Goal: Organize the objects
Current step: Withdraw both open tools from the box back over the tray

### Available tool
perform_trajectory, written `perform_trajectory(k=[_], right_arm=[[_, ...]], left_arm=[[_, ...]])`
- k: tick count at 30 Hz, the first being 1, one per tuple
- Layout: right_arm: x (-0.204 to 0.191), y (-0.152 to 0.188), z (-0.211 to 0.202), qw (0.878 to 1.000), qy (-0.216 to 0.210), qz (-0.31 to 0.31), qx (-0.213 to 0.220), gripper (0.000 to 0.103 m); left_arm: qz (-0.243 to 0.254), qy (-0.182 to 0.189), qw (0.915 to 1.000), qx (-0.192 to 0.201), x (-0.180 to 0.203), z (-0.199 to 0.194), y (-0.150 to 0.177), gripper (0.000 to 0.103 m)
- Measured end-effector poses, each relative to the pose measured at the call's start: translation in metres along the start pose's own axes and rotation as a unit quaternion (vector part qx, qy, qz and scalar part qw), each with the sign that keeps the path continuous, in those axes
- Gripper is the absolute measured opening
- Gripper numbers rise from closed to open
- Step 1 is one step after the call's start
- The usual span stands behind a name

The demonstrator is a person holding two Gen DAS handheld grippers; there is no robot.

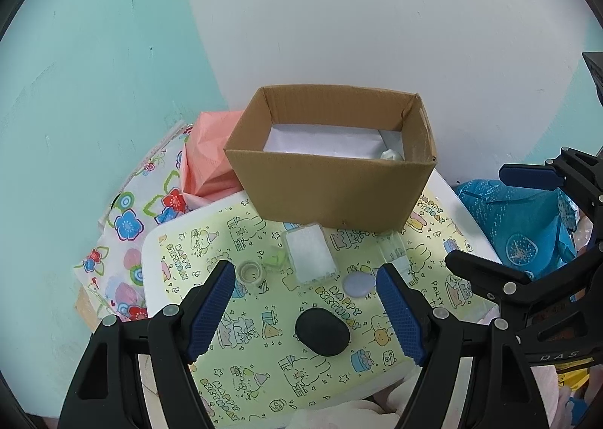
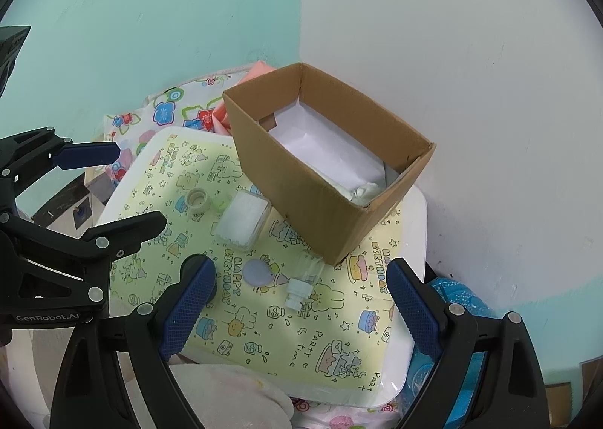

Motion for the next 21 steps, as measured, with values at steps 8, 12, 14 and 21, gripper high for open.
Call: perform_trajectory(k=[8,12,14,21], right_arm=[[-0.004,0.006,0.002,1.000,-0.004,0.004,-0.002,0.094],[-0.005,0.009,0.006,1.000,-0.007,0.007,-0.003,0.094],[-0.005,0.011,0.009,1.000,-0.009,0.008,-0.004,0.094],[-0.002,0.014,0.024,1.000,-0.008,0.007,-0.013,0.094]], left_arm=[[0.009,0.011,0.9999,0.001,0.001,-0.001,0.007,0.079],[0.011,0.013,0.9999,-0.002,0.001,0.002,0.010,0.079],[0.013,0.014,0.9998,-0.004,0.001,0.004,0.012,0.079],[0.024,0.024,0.9993,-0.016,0.005,0.018,0.017,0.079]])
Point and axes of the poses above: each gripper's, at about its wrist camera, not at the fingertips, and z roughly the way its jaws point, x to its right, y to its underside, the point moved 3 cm from there along z, roughly the way its jaws point, and after that the axes turned 12 degrees about -y, right-handed, at the moved point
